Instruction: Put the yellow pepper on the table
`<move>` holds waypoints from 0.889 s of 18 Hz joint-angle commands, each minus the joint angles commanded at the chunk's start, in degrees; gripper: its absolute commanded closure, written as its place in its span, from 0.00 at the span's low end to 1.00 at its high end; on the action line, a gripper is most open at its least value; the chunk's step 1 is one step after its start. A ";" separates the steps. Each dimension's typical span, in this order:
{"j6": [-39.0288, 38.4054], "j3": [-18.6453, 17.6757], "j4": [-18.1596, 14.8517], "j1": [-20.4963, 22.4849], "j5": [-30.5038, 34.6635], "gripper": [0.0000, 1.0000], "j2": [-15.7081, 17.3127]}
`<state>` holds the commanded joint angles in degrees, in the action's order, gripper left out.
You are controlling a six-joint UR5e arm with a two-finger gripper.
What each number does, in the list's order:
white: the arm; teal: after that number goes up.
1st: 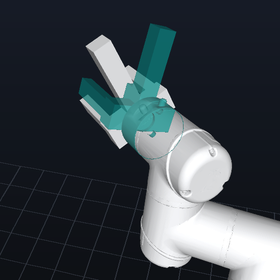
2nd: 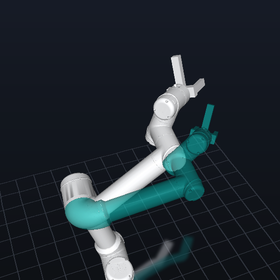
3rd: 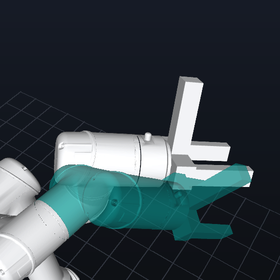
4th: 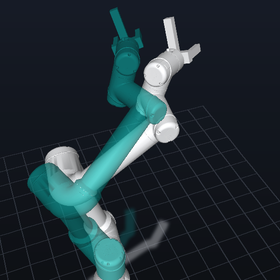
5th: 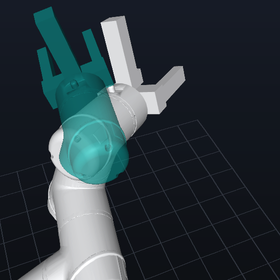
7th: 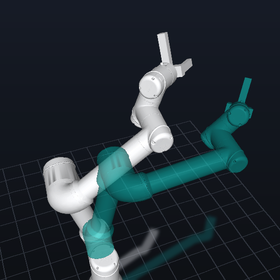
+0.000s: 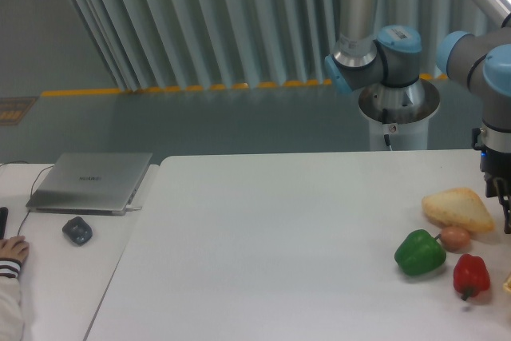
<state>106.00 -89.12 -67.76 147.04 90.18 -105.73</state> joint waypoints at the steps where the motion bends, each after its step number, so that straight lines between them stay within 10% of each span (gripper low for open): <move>1: -0.09 -0.09 0.09 0.00 0.00 0.00 0.00; 16: -8.07 4.57 9.13 6.15 -0.09 0.00 -5.35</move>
<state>97.93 -84.56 -58.63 153.19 90.09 -111.09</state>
